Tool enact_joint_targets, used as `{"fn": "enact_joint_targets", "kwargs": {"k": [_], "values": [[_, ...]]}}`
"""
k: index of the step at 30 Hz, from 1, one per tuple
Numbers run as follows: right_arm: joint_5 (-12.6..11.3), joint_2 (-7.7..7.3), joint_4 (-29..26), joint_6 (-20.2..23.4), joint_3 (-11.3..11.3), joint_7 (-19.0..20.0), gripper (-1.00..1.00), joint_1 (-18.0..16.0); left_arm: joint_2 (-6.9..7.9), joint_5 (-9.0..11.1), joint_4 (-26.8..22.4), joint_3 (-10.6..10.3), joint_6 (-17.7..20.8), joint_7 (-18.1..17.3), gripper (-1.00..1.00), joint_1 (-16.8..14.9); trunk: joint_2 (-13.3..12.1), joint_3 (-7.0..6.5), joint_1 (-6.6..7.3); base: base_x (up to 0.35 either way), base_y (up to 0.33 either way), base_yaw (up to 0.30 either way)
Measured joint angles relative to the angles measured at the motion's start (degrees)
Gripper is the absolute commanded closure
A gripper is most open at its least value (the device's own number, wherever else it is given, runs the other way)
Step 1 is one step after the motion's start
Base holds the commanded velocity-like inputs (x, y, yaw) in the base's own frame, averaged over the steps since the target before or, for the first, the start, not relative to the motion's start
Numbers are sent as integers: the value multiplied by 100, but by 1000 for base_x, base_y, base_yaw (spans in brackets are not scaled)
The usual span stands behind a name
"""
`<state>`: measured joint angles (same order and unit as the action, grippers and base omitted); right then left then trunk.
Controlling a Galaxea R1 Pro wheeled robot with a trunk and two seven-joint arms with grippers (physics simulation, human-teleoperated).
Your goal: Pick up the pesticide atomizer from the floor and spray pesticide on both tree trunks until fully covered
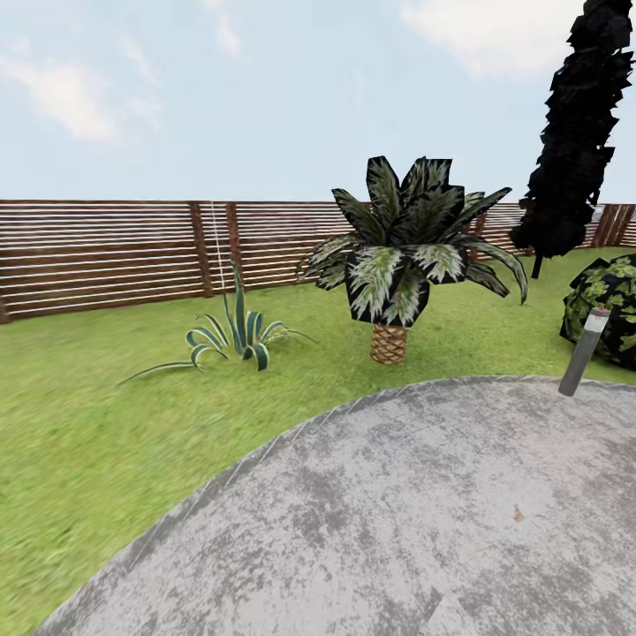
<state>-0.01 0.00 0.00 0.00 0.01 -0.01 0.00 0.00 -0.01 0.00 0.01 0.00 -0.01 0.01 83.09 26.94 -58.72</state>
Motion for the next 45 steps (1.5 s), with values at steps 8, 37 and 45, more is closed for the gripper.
{"fn": "enact_joint_targets", "kwargs": {"k": [8,37,45], "values": [[19,254,-213,-17,9,-24,-100,-37,-34,-7,-78,-31,-23,3,-100,2,-1,-1,-1,0,0,0],[53,53,-672,-1692,27,-27,-100,-45,-17,69,-264,8,-1458,66,-100,-28,-1,-1,-1,0,0,0],[44,18,-1730,-1937,3,-34,-100,-48,80,59,-1064,8,-1476,80,-100,-100,-1,-1,-1,0,0,0]]}}
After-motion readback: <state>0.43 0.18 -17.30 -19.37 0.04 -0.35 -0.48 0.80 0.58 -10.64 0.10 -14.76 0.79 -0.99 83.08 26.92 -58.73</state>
